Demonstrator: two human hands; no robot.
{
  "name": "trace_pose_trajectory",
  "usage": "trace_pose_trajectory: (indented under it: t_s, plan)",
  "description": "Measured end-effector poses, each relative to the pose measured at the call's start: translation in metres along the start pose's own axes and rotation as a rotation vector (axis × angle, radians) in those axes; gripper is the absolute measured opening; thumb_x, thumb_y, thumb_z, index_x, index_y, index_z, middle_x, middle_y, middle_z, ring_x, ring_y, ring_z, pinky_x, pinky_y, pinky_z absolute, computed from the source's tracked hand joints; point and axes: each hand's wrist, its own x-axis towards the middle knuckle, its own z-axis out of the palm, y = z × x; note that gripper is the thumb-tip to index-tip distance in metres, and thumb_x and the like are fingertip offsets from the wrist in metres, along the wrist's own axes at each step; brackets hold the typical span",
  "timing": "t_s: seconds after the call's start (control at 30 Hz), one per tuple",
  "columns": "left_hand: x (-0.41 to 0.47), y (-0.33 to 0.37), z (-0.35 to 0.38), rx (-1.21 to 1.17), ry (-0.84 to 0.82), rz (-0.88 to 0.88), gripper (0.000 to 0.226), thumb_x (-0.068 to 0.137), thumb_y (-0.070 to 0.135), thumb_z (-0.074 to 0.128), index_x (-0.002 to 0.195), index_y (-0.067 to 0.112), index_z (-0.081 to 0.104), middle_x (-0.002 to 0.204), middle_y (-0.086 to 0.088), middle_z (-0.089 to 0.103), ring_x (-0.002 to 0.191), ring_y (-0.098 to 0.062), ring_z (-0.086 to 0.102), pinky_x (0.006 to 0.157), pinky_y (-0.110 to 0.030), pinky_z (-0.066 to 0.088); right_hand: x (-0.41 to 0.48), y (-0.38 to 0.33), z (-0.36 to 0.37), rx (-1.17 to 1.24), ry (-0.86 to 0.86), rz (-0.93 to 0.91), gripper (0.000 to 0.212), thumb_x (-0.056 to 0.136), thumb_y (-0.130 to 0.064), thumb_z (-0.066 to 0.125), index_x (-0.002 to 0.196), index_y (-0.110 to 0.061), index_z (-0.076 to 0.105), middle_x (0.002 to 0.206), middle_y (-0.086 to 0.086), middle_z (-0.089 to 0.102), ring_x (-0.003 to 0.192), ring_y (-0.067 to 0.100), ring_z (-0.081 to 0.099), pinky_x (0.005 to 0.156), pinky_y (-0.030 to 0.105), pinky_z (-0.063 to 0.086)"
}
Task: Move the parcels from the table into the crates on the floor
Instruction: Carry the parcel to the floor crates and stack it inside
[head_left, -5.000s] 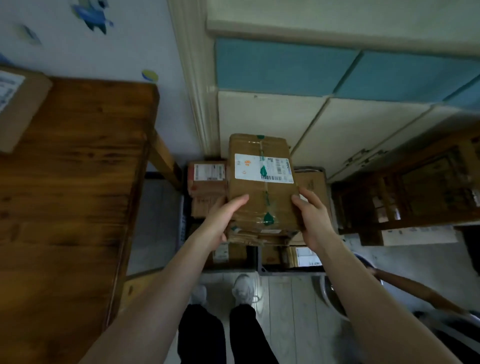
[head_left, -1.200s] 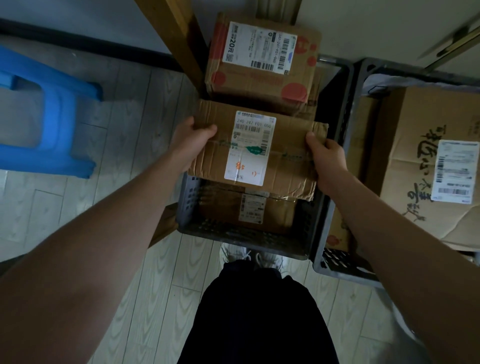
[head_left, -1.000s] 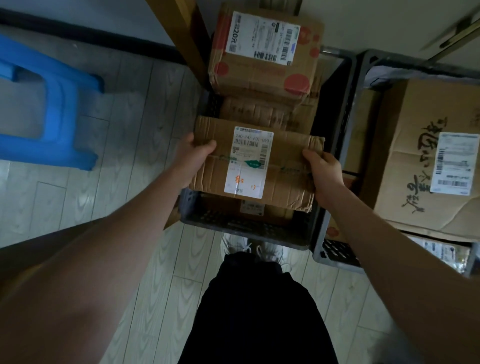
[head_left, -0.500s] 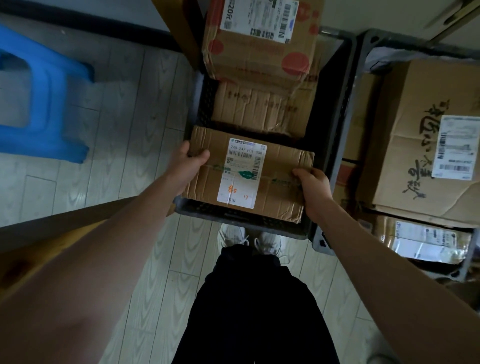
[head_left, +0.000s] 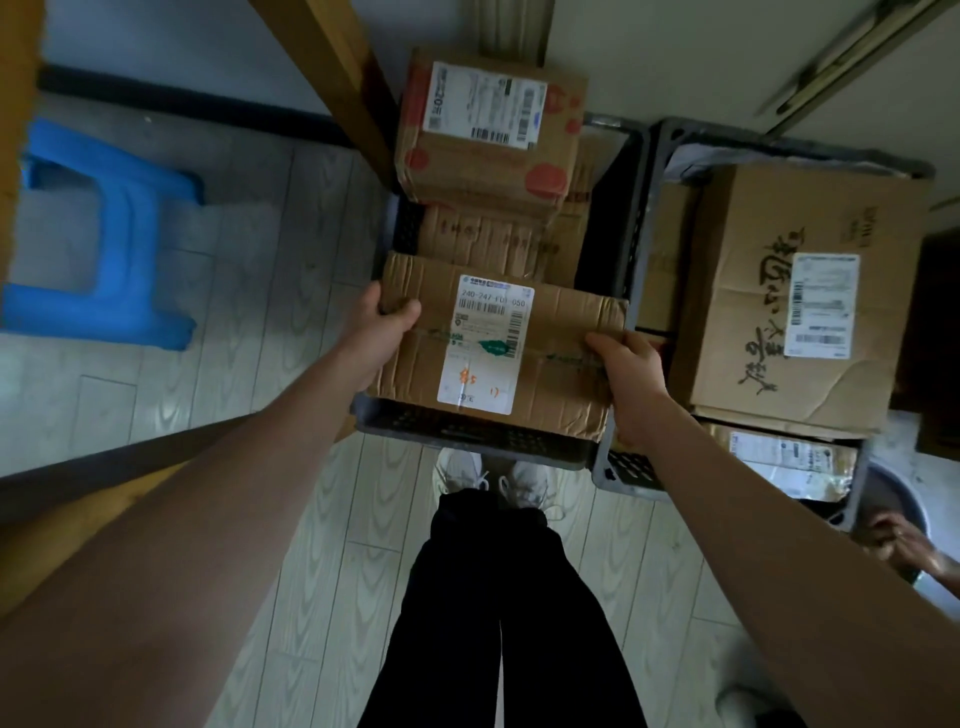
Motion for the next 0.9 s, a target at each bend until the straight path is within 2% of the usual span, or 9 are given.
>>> trace_pose_trajectory:
  t_s: [0.1,0.2,0.3,0.37,0.47,0.57,0.7,0.8,0.9]
  plan:
    - [-0.009,0.008,-0.003,0.021,0.015,0.017,0.047,0.099,0.025,0.048,0.144,0.017,0.033,0.134,0.003,0.045,0.114,-0.014,0.045,0.083,-0.028,0.037,-0.01,-0.008,-0.005,0.022,-0.028,-0.009,0.031,0.092,-0.021,0.06,0.123,-0.022,0.053,0.094,-0.005,0.06,0.087,0.016,0.06,0.084,0.037,0.052]
    - [-0.011,0.008,-0.007,0.039,0.032,0.011,0.045,0.098,0.026,0.05,0.14,0.016,0.038,0.135,-0.002,0.048,0.104,-0.012,0.045,0.081,-0.028,0.039,-0.011,-0.006,-0.005,-0.012,-0.034,-0.032,0.041,0.093,-0.024,0.059,0.132,-0.016,0.049,0.098,-0.004,0.057,0.094,0.019,0.057,0.091,0.039,0.049]
    - [-0.005,-0.002,-0.008,0.034,0.028,-0.024,0.046,0.096,0.029,0.053,0.138,0.016,0.038,0.132,-0.002,0.05,0.105,-0.015,0.049,0.08,-0.032,0.044,-0.002,0.003,0.001,-0.054,-0.022,-0.012,0.042,0.092,-0.028,0.06,0.13,-0.01,0.05,0.11,0.004,0.059,0.101,0.023,0.058,0.095,0.042,0.049]
    - [0.003,-0.016,-0.007,0.009,0.032,-0.062,0.048,0.096,0.03,0.053,0.138,0.017,0.036,0.128,-0.002,0.051,0.106,-0.019,0.051,0.082,-0.037,0.045,0.009,0.015,0.008,-0.071,-0.024,0.015,0.041,0.092,-0.026,0.06,0.128,-0.01,0.052,0.11,0.005,0.06,0.104,0.027,0.059,0.096,0.046,0.048]
    - [0.024,-0.047,-0.002,0.031,0.046,-0.074,0.048,0.096,0.031,0.053,0.138,0.016,0.037,0.123,-0.002,0.051,0.105,-0.019,0.051,0.082,-0.036,0.043,0.032,0.042,0.02,-0.078,-0.041,0.05,0.036,0.091,-0.019,0.06,0.125,-0.014,0.053,0.105,0.006,0.061,0.102,0.028,0.06,0.093,0.045,0.05]
    - [0.044,-0.073,0.001,0.103,0.086,-0.047,0.046,0.095,0.031,0.055,0.135,0.014,0.041,0.127,-0.006,0.052,0.113,-0.023,0.052,0.087,-0.037,0.044,0.051,0.066,0.029,-0.089,-0.053,0.054,0.034,0.092,-0.017,0.059,0.126,-0.015,0.053,0.103,0.004,0.06,0.097,0.025,0.059,0.087,0.039,0.05]
    - [0.065,-0.102,0.005,0.202,0.103,-0.034,0.046,0.093,0.025,0.057,0.134,0.01,0.042,0.133,-0.012,0.05,0.122,-0.029,0.049,0.1,-0.043,0.043,0.076,0.093,0.044,-0.145,-0.064,0.052,0.037,0.093,-0.018,0.057,0.129,-0.012,0.051,0.113,0.006,0.059,0.104,0.026,0.058,0.094,0.044,0.049]
    - [0.077,-0.114,0.006,0.283,0.142,0.017,0.048,0.091,0.016,0.061,0.133,0.006,0.042,0.132,-0.015,0.05,0.122,-0.029,0.048,0.096,-0.038,0.041,0.087,0.106,0.054,-0.161,-0.052,0.082,0.038,0.094,-0.019,0.056,0.13,-0.011,0.05,0.115,0.007,0.059,0.107,0.028,0.057,0.097,0.045,0.047]
    - [0.086,-0.119,0.01,0.42,0.189,0.046,0.046,0.086,0.015,0.066,0.126,0.002,0.047,0.124,-0.018,0.054,0.116,-0.032,0.051,0.092,-0.039,0.043,0.097,0.113,0.057,-0.172,-0.047,0.105,0.036,0.092,-0.018,0.058,0.127,-0.012,0.052,0.115,0.01,0.06,0.107,0.031,0.058,0.095,0.048,0.048]
